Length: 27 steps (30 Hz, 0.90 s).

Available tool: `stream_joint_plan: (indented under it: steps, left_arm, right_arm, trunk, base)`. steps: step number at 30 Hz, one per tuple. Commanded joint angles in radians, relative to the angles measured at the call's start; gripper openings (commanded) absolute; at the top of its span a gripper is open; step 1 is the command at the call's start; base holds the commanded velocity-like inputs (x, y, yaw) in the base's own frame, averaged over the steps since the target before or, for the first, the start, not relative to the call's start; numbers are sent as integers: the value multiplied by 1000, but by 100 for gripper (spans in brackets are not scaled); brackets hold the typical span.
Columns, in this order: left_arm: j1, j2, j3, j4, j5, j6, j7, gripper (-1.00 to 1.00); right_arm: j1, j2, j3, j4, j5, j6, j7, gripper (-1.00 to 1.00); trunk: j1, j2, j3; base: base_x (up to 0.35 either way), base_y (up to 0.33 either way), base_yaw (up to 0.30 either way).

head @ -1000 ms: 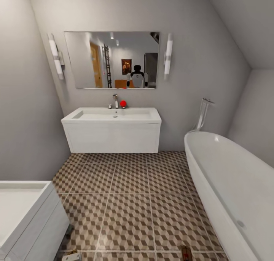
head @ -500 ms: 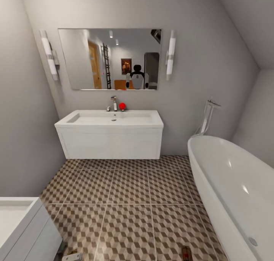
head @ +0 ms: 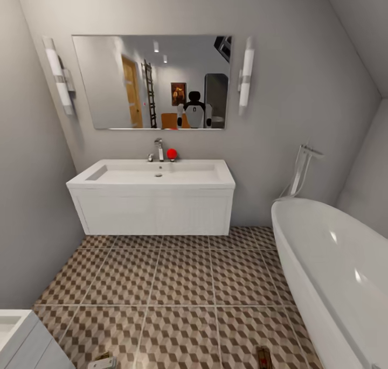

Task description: Take the four mousetraps from the cabinet in the bathroom and place them on the bathroom floor. Make sure all four end up on the same floor surface, and ensure that at least two of them are either under or directly next to the same bathroom sink.

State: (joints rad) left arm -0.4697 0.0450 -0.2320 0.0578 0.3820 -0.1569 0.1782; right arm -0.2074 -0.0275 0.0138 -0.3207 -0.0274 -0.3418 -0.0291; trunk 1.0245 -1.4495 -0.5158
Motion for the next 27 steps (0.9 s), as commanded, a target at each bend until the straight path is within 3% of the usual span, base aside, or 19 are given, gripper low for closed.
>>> stream_joint_plan:
  steps: [1,27]
  left_arm:
    - [-2,-1,-9,4,6,-6,0,-100]
    - [-2,-1,-9,4,6,-6,0,-100]
  right_arm:
    - [-1,0,1,1,-6,-3,1,-100]
    - [0,0,1,19,-6,-5,1,-100]
  trunk:
    - [1,0,-1]
    - [1,0,-1]
  base:
    - [331,0,0]
    - [326,0,0]
